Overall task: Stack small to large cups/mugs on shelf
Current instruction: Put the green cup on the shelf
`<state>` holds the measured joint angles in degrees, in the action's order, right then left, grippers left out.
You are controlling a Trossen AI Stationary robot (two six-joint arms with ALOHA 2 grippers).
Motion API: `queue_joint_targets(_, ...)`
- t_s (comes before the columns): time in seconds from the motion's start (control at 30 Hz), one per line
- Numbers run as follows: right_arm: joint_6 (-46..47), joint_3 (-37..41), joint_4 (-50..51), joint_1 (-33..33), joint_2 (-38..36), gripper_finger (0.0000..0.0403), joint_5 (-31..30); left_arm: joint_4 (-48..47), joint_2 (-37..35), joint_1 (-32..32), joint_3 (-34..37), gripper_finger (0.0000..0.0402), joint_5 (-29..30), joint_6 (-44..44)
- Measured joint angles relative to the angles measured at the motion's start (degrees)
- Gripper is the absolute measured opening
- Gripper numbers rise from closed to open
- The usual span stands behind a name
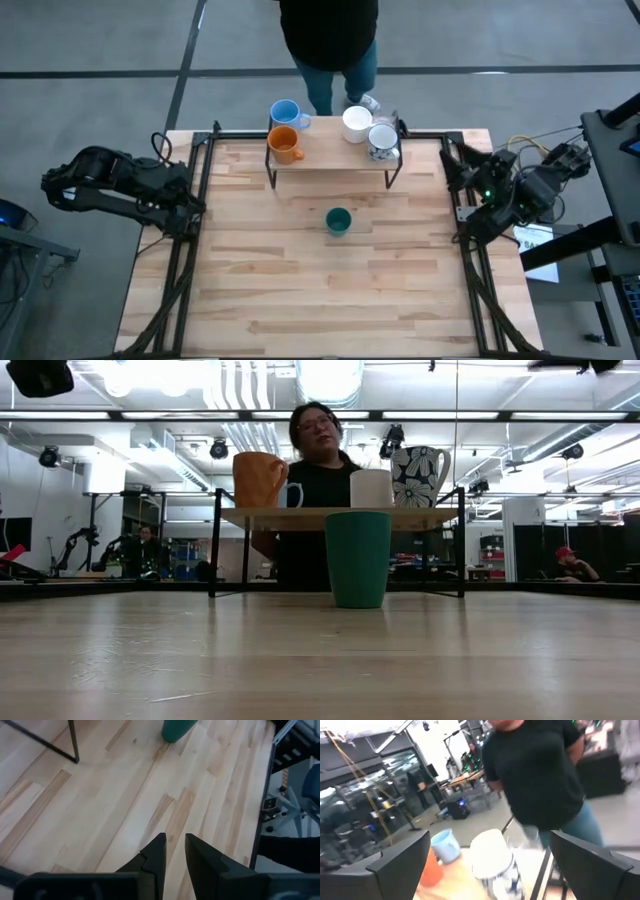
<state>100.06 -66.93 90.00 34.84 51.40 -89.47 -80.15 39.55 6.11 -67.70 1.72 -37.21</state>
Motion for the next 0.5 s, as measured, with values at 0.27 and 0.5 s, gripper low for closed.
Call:
queue_joint_targets(0.27, 9.55, 16.53, -2.62, 0.10, -7.12, 0.0400, 5.91, 2.63, 0.04, -0.01, 0.00, 0.0057, -0.02, 0.03)
queue_joint_targets(0.5, 6.66, 24.39, -3.65, 0.01, -7.13, 0.0400, 6.06, 4.62, 0.04, 0.00, 0.02, 0.0057, 0.00, 0.07)
